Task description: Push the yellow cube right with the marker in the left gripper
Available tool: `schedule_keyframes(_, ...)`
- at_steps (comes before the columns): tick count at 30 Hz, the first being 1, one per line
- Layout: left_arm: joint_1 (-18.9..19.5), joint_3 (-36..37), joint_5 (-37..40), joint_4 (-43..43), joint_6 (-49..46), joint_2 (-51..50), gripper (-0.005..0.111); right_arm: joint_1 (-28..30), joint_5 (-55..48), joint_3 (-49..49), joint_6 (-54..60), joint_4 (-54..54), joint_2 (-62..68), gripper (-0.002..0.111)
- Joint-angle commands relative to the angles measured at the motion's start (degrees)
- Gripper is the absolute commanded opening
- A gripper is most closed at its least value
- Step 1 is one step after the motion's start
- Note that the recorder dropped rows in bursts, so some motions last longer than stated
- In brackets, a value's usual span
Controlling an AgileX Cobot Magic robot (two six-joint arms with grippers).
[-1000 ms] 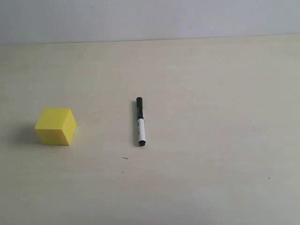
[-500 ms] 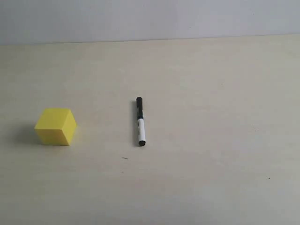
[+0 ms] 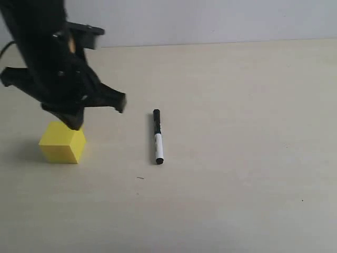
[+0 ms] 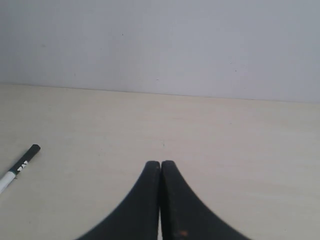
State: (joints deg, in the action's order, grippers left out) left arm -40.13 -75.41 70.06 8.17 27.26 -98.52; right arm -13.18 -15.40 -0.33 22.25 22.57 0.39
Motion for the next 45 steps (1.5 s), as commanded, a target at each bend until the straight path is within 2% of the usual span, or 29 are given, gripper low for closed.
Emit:
schedule_keyframes(1, -3.6, -7.9, -0.1, 0.9, 5.0, -7.7, 0.0, 0.3, 0.2, 0.3, 0.2, 0.0, -0.4, 0.0)
schedule_keyframes(8, -3.9, -17.4, -2.2, -6.1, 5.9, -15.9, 0.0, 0.3, 0.2, 0.3, 0.2, 0.0, -0.4, 0.0)
schedule_keyframes(15, -3.9, -18.9, -5.2, -6.4, 7.6, -20.1, 0.001, 0.3, 0.2, 0.3, 0.2, 0.0, -0.4, 0.0)
schedule_keyframes(19, -3.9, -18.9, -6.3, -6.6, 7.6, -22.1, 0.015, 0.3, 0.2, 0.3, 0.2, 0.0, -0.4, 0.0)
schedule_keyframes(23, -3.9, -18.9, -10.1, -9.7, 8.1, -23.8, 0.036, 0.3, 0.2, 0.3, 0.2, 0.0, -0.4, 0.0)
schedule_keyframes(25, -3.9, -19.0, -11.6, -10.3, 9.2, -24.7, 0.041, 0.3, 0.2, 0.3, 0.2, 0.0, -0.4, 0.0)
schedule_keyframes(45, -3.9, -19.4, -13.8, -8.5, 10.9, -29.5, 0.041, 0.3, 0.2, 0.3, 0.2, 0.0, -0.4, 0.0)
